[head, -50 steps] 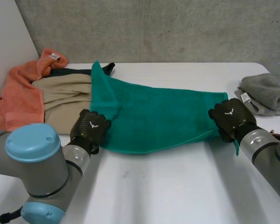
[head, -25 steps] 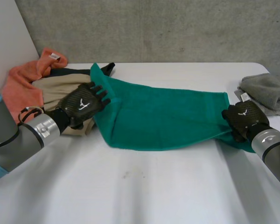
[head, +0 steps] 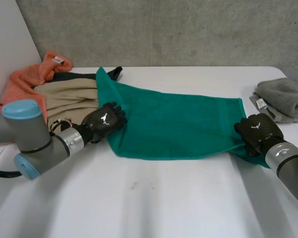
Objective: Fold the laundry.
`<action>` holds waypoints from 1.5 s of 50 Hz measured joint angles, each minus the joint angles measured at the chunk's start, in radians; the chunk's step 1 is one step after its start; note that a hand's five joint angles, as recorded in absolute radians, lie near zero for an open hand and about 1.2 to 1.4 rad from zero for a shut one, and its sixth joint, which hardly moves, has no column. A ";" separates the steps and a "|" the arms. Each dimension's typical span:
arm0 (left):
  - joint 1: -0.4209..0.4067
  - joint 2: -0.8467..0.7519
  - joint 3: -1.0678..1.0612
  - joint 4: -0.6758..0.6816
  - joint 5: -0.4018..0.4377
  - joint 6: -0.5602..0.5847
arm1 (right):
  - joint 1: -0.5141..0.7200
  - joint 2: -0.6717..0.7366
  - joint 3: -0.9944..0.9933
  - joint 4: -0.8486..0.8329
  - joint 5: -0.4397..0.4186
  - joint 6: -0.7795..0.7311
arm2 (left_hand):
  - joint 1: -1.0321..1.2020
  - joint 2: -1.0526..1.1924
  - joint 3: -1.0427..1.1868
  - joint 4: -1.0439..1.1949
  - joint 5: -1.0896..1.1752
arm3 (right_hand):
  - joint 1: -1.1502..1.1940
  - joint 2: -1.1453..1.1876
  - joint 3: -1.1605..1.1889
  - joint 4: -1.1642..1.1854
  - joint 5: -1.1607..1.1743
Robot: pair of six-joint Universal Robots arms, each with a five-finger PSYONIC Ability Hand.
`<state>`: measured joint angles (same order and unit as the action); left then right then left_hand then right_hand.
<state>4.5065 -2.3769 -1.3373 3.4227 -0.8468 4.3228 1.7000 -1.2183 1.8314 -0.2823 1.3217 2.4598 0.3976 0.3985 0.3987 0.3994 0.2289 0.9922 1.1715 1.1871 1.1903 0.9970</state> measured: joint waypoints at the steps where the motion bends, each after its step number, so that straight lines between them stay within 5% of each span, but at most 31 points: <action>1: -0.002 -0.006 0.008 0.000 0.000 -0.002 | 0.000 0.002 0.000 0.000 0.000 0.000 | 0.000 0.001 0.001 0.001 0.000 | 0.000 0.000 0.000 0.000 0.000; 12: -0.028 -0.080 0.116 0.008 -0.003 -0.080 | 0.001 0.017 0.001 0.000 0.000 -0.001 | 0.218 0.199 0.199 0.201 0.194 | 0.000 0.000 0.000 0.000 0.000; 19: -0.037 -0.098 0.152 0.027 -0.013 -0.123 | 0.001 0.017 0.001 0.000 0.001 -0.001 | 0.587 0.578 0.563 0.567 0.554 | 0.000 0.000 0.000 0.000 0.000; 20: -0.040 -0.096 0.155 0.030 -0.022 -0.127 | 0.000 0.017 0.000 0.000 0.002 -0.001 | 0.720 0.764 0.759 0.768 0.739 | 0.000 0.000 0.000 0.000 0.000; 26: -0.056 -0.058 0.135 0.031 -0.116 -0.125 | -0.003 0.013 -0.010 0.014 0.005 -0.001 | 0.720 0.792 0.788 0.797 0.747 | 0.000 0.000 0.000 0.000 0.000; 39: -0.082 0.506 -0.359 -0.014 -0.492 -0.121 | -0.057 -0.127 -0.135 0.440 0.007 -0.108 | 0.720 0.794 0.788 0.798 0.748 | 0.000 0.000 0.000 0.000 0.000; 51: -0.127 0.943 -0.695 -0.232 -0.665 -0.254 | -0.096 -0.383 -0.161 0.758 0.004 -0.313 | 0.720 0.796 0.792 0.799 0.748 | 0.000 0.000 0.000 0.000 0.000; 58: -0.144 0.873 -0.666 -0.366 -0.662 -0.370 | -0.080 -0.368 -0.119 0.761 0.006 -0.355 | 0.720 0.796 0.792 0.799 0.752 | 0.000 0.000 0.000 0.000 0.002; 64: -0.139 0.690 -0.520 -0.377 -0.661 -0.387 | -0.045 -0.211 -0.154 0.716 0.021 -0.354 | 0.720 0.796 0.792 0.799 0.761 | 0.000 0.000 0.000 0.000 0.003; 75: -0.144 0.392 0.110 -0.209 -0.664 -0.398 | 0.051 0.022 -0.587 0.365 0.147 -0.241 | 0.720 0.796 0.792 0.799 0.761 | 0.000 0.000 0.000 0.000 0.003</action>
<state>4.3626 -1.9848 -1.2275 3.2133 -1.5112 3.9243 1.7506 -1.1964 1.2447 0.0827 1.4685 2.2185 1.1178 1.1949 1.1911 1.1985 0.9903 0.9922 1.1715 1.1871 1.1904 0.9997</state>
